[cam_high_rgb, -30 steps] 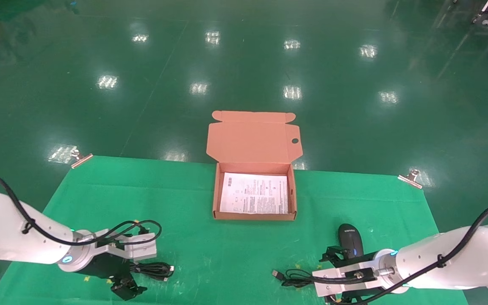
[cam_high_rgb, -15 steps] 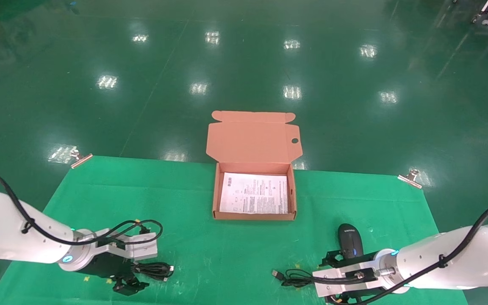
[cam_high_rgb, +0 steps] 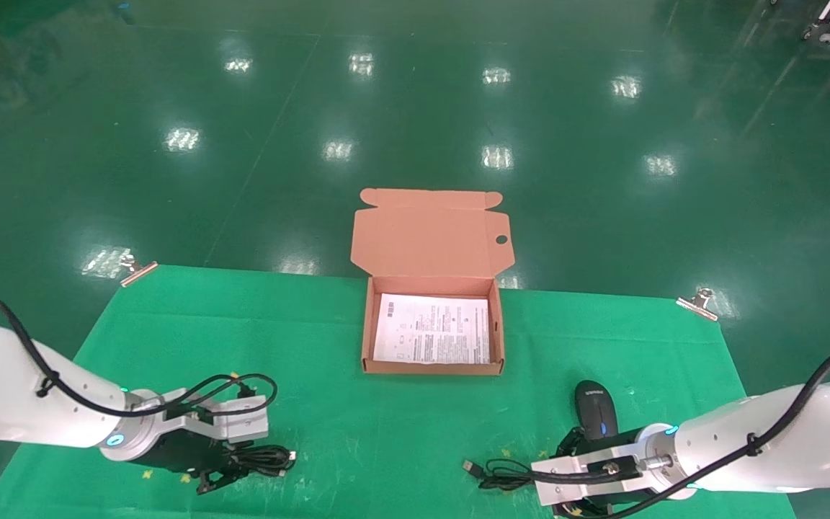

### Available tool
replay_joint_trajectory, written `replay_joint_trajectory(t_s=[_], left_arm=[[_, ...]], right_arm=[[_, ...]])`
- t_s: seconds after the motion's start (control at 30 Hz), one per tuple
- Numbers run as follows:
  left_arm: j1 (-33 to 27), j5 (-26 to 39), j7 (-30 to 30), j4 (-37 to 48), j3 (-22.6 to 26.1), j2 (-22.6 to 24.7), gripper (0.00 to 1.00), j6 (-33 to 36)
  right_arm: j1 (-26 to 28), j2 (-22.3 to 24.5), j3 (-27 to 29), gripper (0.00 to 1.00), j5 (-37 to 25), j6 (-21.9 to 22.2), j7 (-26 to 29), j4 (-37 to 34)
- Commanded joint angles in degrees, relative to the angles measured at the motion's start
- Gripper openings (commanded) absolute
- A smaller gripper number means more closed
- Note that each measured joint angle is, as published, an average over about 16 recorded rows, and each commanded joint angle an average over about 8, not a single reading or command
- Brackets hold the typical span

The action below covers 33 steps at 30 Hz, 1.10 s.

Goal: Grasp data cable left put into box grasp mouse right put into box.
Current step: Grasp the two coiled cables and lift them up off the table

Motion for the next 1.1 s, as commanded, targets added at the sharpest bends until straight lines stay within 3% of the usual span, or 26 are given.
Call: replay_joint_trajectory(t_s=[0.03,0.6,0.87,1.1], left_arm=[[0.0,0.0,0.0,0.0,0.0,0.0,0.0,0.0],[-1.0,-1.5,1.1,-2.1,-1.0,-1.8,0.0,0.8],[-3.2,-3.0,1.5,-12.1,-3.2,-6.9,0.0,1.2],[-5.3,-2.7,-0.6,-22.5,-5.3,-8.9,0.0,-1.0]], right_arm=[[0.0,0.0,0.0,0.0,0.0,0.0,0.0,0.0],[0.5,1.1,1.0,0.0,1.3,-0.4,1.3,0.4],[3.2,8.1,6.8,0.0,6.2,-0.2,9.2,6.6],[9.0,11.2,11.2,0.0,5.8,2.8,15.1,12.4]])
